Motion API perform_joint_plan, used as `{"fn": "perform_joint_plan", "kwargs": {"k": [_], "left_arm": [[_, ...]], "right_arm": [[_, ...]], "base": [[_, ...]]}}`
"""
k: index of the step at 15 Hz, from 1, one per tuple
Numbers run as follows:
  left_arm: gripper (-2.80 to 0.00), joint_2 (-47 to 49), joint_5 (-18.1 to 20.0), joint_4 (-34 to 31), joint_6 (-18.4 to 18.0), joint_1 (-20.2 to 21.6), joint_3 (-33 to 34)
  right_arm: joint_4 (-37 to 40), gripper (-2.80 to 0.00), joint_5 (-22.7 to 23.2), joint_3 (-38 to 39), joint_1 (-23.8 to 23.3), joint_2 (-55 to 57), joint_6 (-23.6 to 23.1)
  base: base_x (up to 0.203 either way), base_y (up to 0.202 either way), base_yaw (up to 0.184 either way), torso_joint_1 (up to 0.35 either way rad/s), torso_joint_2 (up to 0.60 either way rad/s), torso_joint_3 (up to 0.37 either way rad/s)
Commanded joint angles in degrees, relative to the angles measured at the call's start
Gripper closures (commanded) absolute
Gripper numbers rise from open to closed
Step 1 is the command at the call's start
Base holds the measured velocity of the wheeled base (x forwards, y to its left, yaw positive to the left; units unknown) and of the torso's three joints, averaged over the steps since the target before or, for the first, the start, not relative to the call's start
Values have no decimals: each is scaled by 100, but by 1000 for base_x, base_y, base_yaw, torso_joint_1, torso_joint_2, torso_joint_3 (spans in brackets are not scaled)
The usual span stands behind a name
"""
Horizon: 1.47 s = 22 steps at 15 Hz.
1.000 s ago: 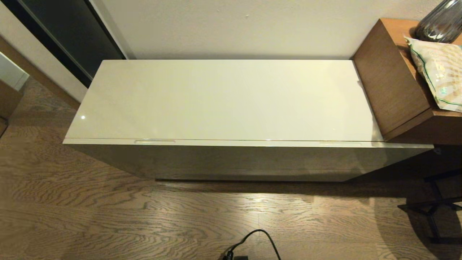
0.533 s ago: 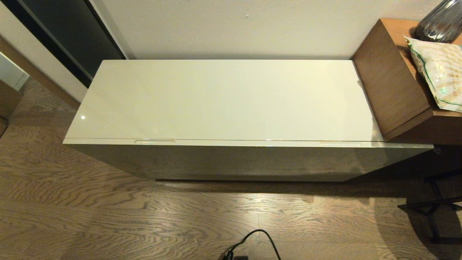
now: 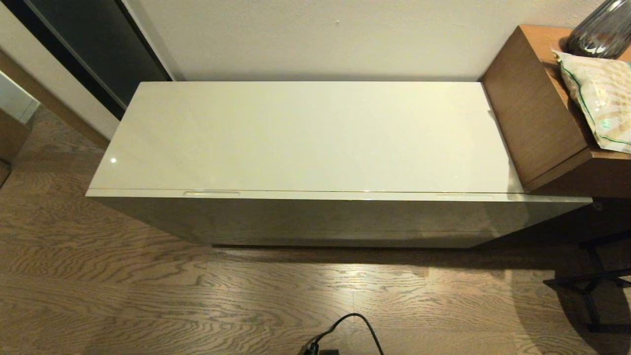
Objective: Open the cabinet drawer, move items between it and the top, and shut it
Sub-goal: Open the drawer
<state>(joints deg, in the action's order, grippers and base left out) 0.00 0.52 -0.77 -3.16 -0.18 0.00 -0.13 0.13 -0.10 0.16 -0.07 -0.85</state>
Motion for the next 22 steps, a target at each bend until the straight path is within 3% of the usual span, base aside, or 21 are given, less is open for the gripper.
{"fn": "perform_joint_plan", "kwargs": {"k": [1, 12, 14, 19, 22], "left_arm": [[0, 9, 1, -2, -1, 1, 0], [0, 12, 29, -144, -213, 1, -93], [0, 280, 50, -307, -204, 1, -592], [0, 3164, 246, -685, 169, -3, -2476], [0, 4647, 880, -763, 291, -25, -2778]], "right_arm": [[-4, 0, -11, 1, 2, -1, 21], [-4, 0, -13, 1, 2, -1, 24], [-22, 0, -5, 1, 2, -1, -3], [-13, 0, -13, 1, 2, -1, 41], [-13, 0, -13, 1, 2, -1, 41]], "base": [[0, 0, 0, 0, 0, 0], [0, 0, 0, 0, 0, 0], [0, 0, 0, 0, 0, 0], [0, 0, 0, 0, 0, 0], [0, 0, 0, 0, 0, 0]]}}
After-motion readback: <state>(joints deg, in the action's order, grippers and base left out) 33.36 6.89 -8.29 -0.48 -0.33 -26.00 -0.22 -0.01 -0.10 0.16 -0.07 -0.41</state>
